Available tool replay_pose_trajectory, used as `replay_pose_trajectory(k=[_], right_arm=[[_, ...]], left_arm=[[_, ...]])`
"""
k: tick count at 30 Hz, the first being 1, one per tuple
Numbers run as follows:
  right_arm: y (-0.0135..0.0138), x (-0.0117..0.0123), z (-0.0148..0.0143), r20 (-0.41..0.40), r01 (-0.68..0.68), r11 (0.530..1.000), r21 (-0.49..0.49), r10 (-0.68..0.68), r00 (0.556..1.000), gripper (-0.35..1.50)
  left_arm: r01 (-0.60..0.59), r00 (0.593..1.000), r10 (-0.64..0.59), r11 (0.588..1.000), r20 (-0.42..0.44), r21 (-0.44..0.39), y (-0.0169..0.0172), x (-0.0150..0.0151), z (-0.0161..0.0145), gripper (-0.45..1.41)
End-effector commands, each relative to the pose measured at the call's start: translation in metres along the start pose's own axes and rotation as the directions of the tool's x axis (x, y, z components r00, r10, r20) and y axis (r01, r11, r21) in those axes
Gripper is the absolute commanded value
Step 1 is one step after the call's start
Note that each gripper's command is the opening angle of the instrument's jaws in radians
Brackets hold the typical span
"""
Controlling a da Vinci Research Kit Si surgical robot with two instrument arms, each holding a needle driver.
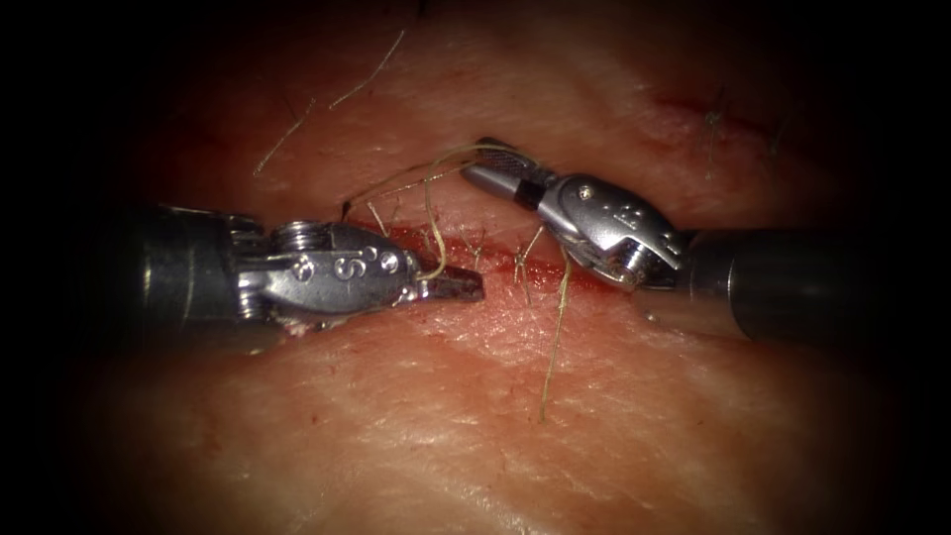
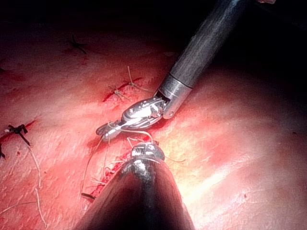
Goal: Wound Closure
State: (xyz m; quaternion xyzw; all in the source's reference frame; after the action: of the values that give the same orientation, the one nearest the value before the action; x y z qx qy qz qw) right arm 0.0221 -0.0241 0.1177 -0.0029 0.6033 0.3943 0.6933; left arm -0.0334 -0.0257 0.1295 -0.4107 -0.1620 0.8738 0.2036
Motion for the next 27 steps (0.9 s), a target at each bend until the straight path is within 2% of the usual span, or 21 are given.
replay_pose_trajectory(k=[1,5,8,15,17,23,27], right_arm=[[0.0001,-0.0003,0.0005,-0.001,-0.001,1.000,-0.005,0.001,1.000,0.12],[0.0005,-0.0007,0.0008,0.051,0.014,1.000,-0.015,-0.014,0.999,0.14],[0.0007,-0.0011,0.0008,0.053,0.018,1.000,-0.018,-0.017,0.998,0.15],[0.0005,-0.0005,0.0006,-0.009,0.007,1.000,-0.030,-0.007,1.000,0.15],[0.0004,0.0004,-0.0001,-0.055,-0.005,0.999,-0.034,0.004,0.998,0.14],[0.0004,0.0026,-0.0016,-0.125,-0.031,0.999,-0.015,0.029,0.992,0.12],[0.0006,0.0037,-0.0021,-0.138,-0.067,0.997,0.031,0.071,0.988,0.24]], left_arm=[[0.004,1.000,-0.004,1.000,0.000,-0.003,0.0002,-0.0003,0.0009,-0.45],[0.004,1.000,-0.004,1.000,-0.001,-0.005,0.0009,-0.0007,0.0009,-0.45],[-0.003,1.000,0.003,1.000,-0.002,-0.008,0.0017,-0.0013,0.0008,-0.45],[0.011,1.000,-0.011,1.000,-0.004,-0.021,0.0026,-0.0034,0.0022,-0.45],[0.008,1.000,-0.008,1.000,0.004,-0.023,0.0021,-0.0042,0.0031,-0.45],[0.014,0.999,-0.013,1.000,0.037,-0.025,0.0000,-0.0058,0.0051,-0.45],[0.012,0.998,-0.010,1.000,0.062,-0.026,-0.0006,-0.0065,0.0071,-0.45]])
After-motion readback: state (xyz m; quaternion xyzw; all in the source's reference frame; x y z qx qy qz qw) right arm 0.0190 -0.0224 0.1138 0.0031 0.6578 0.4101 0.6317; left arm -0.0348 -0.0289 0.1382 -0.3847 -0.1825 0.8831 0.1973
